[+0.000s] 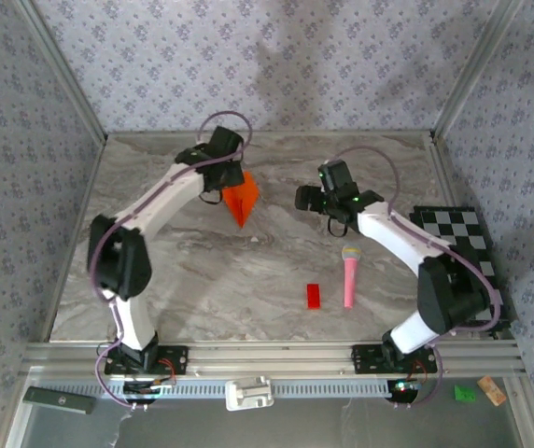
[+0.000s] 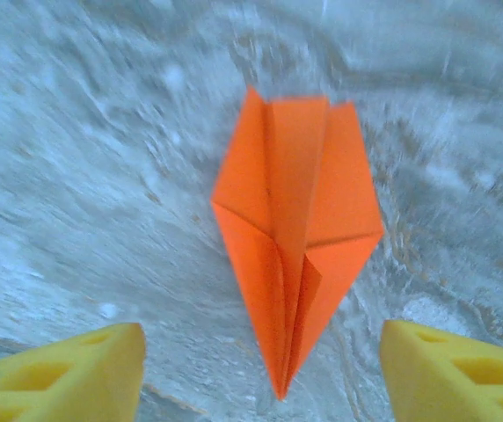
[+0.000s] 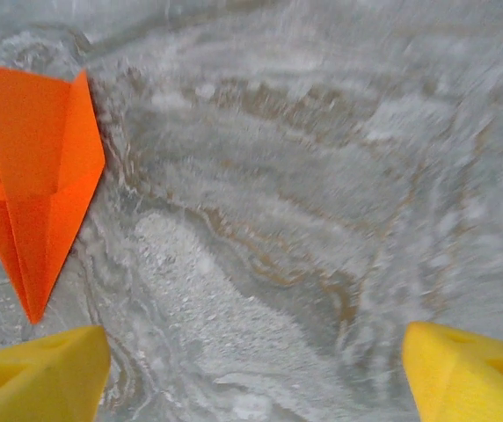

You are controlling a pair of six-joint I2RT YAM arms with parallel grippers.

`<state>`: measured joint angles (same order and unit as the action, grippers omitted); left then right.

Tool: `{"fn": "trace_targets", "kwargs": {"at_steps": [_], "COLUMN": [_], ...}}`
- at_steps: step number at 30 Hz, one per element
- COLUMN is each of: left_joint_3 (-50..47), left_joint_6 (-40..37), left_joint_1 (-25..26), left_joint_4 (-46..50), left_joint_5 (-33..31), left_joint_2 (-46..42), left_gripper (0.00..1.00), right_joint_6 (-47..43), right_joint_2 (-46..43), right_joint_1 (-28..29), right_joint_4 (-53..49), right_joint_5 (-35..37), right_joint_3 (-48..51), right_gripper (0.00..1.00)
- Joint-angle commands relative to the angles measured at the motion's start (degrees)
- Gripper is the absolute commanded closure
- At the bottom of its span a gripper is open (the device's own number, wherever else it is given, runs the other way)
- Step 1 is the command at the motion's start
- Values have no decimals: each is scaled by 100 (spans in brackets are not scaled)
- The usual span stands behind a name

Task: Fold a paper plane with a square sheet of paper (pick it up from the middle)
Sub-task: Move the paper plane to the top-center of the table, then reset both arms

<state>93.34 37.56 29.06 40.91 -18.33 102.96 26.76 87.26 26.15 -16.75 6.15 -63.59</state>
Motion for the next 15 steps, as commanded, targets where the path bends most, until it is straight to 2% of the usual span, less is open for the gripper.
{"fn": "trace_targets", "kwargs": {"at_steps": [1, 2, 4, 9, 15], "left_joint_3": [-707, -1052, -1709, -3265, -5509], "left_joint_6": [-261, -301, -483, -782, -1354], "left_joint_1": [-418, -574, -910, -1873, -2850], "left_joint_4": [-485, -671, -1053, -1741, -3549], "left_joint_5": [-665, -794, -919, -1091, -1032], "left_joint_2": [-1061, -1374, -1965, -3194, -4326], "left_gripper": [17, 11, 0, 0, 0], "right_joint_6": [-604, -717, -898, -933, -901], "right_joint_2": [-614, -780, -1051, -1645, -1871], "right_joint_1": [-140, -191, -315, -788, -1613], "right_joint_4": [-270, -214, -70, 599, 1663], "right_joint_5": [959, 1182, 1446, 2238, 2260], "right_joint_3": [-144, -81, 111, 927, 2171], "right_gripper": [3, 0, 0, 0, 0]}}
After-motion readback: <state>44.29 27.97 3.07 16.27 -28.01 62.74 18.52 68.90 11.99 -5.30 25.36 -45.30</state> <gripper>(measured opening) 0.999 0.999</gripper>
